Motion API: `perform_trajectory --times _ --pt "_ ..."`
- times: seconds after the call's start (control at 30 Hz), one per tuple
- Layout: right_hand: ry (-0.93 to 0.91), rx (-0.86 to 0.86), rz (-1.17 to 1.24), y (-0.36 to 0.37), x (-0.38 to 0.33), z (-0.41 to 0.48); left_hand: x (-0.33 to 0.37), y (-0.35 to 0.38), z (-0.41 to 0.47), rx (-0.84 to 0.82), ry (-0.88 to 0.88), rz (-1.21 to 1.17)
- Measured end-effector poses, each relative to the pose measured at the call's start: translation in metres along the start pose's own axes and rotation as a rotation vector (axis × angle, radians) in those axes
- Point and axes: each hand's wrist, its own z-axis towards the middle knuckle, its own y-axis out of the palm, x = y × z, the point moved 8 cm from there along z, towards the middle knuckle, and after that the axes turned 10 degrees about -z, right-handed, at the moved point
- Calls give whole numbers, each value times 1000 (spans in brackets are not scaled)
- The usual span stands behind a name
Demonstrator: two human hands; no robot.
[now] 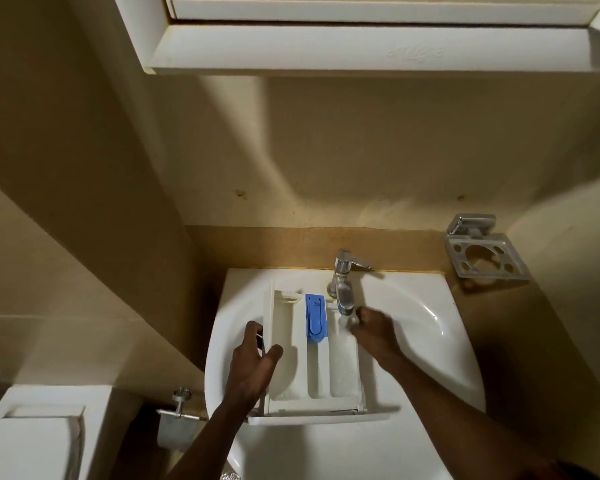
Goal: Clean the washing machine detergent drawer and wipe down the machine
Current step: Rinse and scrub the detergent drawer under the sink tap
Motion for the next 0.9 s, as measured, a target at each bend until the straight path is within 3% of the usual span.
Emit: perform_trajectory --times 0.07,0.17,0.37,0.43,0.53,0.7,0.77,0.9 --pt "7 82 15 -19 -9 10 0 1 -2 4 -9 -14" --pt "-25 45 -22 -15 -13 3 0 2 -3 31 -25 -69" --pt "-103 -365 25 41 15 -37 -1 4 -6 42 -54 -104" --pt "-90 -378 26 31 22 -31 0 4 -6 39 -49 -109" --pt "-115 -162 -165 0 8 -12 3 7 -7 34 -20 -94" --pt "-108 180 -41 -25 -13 -3 3 6 -5 27 22 -33" --pt "-102 105 -68 -14 -13 -6 3 5 -4 28 25 -19" --pt "-66 -255 -47 31 8 -26 4 3 -3 39 34 -22"
